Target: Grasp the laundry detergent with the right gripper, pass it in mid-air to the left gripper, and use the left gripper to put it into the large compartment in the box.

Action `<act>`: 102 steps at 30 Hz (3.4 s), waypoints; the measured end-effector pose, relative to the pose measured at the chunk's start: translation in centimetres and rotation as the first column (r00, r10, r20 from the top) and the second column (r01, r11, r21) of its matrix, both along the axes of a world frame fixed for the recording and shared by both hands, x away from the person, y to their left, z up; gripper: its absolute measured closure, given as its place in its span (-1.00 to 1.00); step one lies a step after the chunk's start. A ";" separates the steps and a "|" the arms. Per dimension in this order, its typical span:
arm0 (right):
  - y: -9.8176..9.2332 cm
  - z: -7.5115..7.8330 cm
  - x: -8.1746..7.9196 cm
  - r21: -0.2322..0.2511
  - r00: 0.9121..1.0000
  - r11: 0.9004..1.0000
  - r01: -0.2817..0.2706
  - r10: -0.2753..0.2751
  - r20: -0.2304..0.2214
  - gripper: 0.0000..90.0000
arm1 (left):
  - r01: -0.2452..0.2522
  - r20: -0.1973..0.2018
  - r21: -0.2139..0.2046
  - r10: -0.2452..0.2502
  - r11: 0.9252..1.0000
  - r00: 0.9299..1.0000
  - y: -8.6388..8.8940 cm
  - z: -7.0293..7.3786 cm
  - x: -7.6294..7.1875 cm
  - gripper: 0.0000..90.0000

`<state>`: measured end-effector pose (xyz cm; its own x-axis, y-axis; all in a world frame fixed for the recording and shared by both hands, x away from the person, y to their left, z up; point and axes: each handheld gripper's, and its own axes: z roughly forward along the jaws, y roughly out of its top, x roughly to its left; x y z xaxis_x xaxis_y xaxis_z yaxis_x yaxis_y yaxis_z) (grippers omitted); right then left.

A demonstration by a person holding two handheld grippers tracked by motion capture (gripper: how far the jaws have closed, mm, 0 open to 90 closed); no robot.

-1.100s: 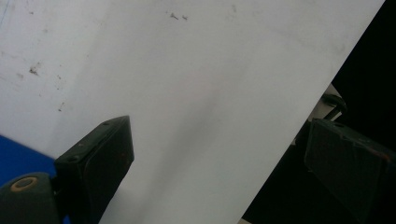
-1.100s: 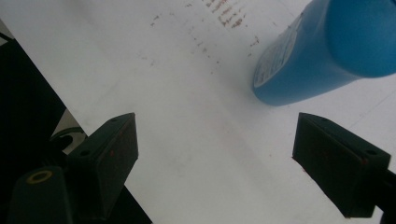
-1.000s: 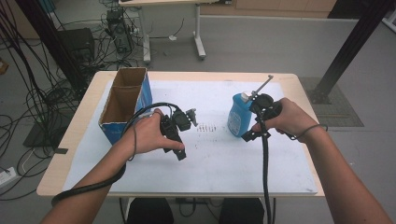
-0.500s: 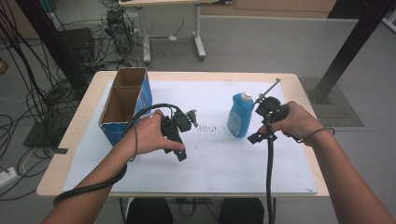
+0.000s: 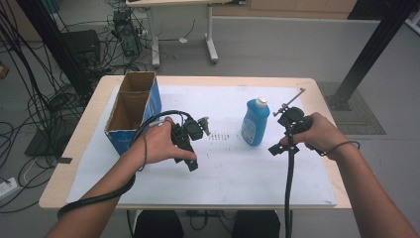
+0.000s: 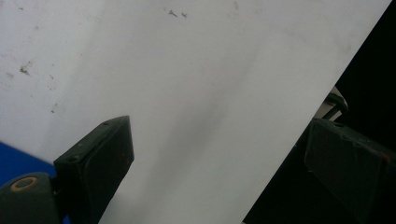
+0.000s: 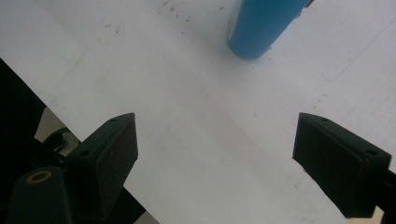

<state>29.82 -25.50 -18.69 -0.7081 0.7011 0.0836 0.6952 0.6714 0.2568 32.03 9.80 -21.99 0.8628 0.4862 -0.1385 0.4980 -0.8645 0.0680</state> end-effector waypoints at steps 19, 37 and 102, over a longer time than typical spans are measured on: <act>-1.1 -1.9 -1.1 -0.013 0.993 0.994 0.111 -0.110 0.039 -0.83 | -0.002 0.000 -0.007 0.002 1.000 1.000 -0.1 0.0 0.1 -0.81; -1.5 -3.9 -1.8 0.001 0.988 0.989 0.147 -0.147 0.051 -0.85 | 0.006 -0.003 -0.006 -0.006 1.000 1.000 -0.7 0.1 -0.1 -0.81; -4.4 -12.3 -5.6 0.257 0.943 0.951 0.174 -0.236 0.235 -0.87 | -0.002 -0.006 -0.011 0.002 1.000 1.000 -0.7 -0.2 -0.1 -0.82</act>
<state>24.21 -29.95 -30.95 -0.5693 0.8169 0.0921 0.6991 0.4222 0.5771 31.96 9.14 -22.22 0.8609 0.4866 -0.1486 0.5004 -0.8626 0.0747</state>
